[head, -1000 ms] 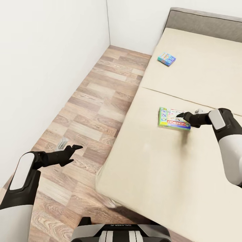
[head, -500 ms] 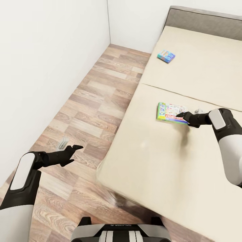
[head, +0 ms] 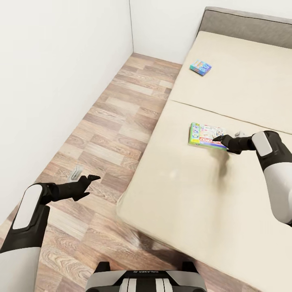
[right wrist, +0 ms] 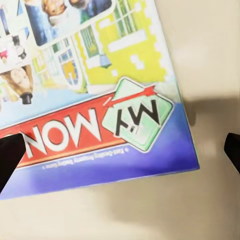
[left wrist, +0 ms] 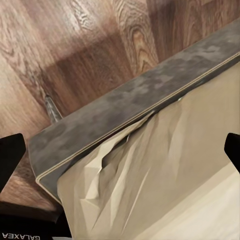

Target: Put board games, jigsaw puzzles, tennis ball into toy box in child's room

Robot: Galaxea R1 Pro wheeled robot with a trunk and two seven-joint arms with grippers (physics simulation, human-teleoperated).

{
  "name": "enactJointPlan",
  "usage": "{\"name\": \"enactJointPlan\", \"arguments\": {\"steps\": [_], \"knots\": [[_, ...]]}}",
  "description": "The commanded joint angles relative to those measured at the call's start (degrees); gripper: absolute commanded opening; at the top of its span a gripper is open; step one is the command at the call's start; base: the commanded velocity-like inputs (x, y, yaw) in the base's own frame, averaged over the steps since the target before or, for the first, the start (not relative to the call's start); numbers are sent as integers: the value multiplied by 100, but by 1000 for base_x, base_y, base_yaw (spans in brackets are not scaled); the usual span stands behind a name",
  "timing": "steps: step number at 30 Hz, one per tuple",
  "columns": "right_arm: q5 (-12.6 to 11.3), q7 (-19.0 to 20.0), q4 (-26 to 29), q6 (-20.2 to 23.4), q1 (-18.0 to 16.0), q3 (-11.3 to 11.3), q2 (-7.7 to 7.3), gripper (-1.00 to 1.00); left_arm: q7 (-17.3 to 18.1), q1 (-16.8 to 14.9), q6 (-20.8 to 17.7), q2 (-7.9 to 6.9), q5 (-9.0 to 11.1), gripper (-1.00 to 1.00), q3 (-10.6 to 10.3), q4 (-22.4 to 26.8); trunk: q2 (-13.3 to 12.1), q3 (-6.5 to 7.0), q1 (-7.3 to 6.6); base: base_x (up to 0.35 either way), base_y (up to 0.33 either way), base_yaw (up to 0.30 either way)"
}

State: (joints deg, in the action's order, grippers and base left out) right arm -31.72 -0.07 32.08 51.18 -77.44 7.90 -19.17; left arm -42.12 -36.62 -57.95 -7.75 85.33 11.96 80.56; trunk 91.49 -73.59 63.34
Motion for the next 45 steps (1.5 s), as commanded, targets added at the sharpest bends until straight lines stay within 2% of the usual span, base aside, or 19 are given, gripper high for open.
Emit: {"name": "enactJointPlan", "arguments": {"steps": [1,9,19,31,38,39,40,45], "knots": [[-2,-1,5,27,-3,18,2,100,-59,-3,-14,1,57,100,4,4,2,-3,0,-5,0,48],[7,-1,4,20,-16,19,-15,100,-59,-3,-14,1,58,100,-12,4,2,-3,0,-3,0,165],[10,-1,9,-124,-51,19,-181,100,-59,-5,-14,9,55,100,-43,4,2,-3,0,-1,0,197],[14,-1,9,-354,-64,19,-302,100,-59,-11,-14,13,61,100,-58,10,2,-3,0,0,0,37],[25,-7,9,-534,-65,19,-425,100,-59,-12,-14,18,62,100,-62,12,2,-3,0,0,0,5],[26,-13,5,-639,-63,19,-512,100,-59,-12,-14,18,62,100,-62,13,2,-3,0,0,0,2],[26,-14,4,-663,-62,19,-533,100,-59,-12,-14,19,62,100,-62,13,2,-3,0,0,0,1],[30,-15,2,-710,-62,16,-571,100,-59,-12,-14,19,62,100,-62,13,2,-3,0,0,0,0]]}}
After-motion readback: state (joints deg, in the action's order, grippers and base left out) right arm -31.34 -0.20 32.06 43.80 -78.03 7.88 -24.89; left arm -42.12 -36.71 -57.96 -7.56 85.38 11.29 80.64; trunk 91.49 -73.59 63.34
